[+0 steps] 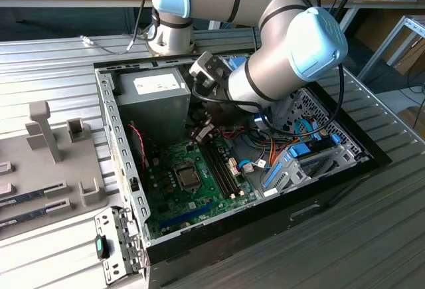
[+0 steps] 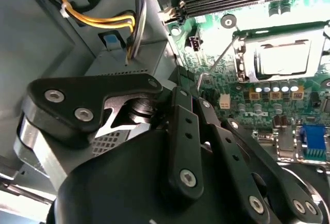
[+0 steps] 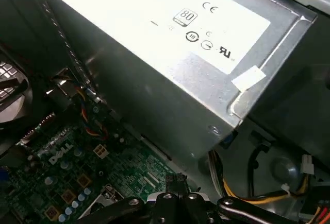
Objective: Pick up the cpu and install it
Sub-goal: 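Install the first cpu locking lever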
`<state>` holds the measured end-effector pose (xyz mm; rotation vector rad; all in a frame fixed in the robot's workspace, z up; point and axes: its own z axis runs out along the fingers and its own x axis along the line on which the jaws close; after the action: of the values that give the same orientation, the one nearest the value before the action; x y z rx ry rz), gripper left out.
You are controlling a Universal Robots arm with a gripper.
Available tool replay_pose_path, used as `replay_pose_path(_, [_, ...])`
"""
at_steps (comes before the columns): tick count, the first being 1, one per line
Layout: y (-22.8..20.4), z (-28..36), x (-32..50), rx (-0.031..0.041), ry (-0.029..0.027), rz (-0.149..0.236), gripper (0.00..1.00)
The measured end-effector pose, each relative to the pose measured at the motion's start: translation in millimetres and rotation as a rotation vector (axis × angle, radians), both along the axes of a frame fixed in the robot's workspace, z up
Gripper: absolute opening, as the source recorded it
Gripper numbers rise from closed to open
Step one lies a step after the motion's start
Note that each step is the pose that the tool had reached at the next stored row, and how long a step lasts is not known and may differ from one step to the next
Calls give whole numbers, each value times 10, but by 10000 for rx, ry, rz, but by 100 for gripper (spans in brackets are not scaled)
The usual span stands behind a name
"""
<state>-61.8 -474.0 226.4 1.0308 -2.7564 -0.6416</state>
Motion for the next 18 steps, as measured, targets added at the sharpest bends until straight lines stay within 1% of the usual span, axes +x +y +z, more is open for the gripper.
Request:
replay_pose_path(2, [-4,0,-1,-35,0,115,11])
replay_pose_path(4, [-7,3,-2,-155,0,270,11])
replay_pose_path(5, [-7,7,-2,-257,0,337,11])
replay_pose_path(6, [-7,11,-4,-336,-2,383,11])
replay_pose_path(8, [-8,21,-6,-553,-7,528,11])
replay_pose_path(9, [-9,25,-7,-607,-9,574,11])
replay_pose_path(10, [-9,36,-7,-640,-9,616,11])
replay_pose_path(11, [-10,52,-8,-653,-11,645,11])
replay_pose_path(13, [-9,94,-8,-656,-13,689,11])
replay_pose_path(15, [-10,104,-8,-661,-14,714,11])
replay_pose_path(16, [-17,105,-8,-691,-14,733,11])
replay_pose_path(17, [-24,106,-7,-837,-9,770,11])
replay_pose_path(18, [-26,107,-8,-961,-4,793,11])
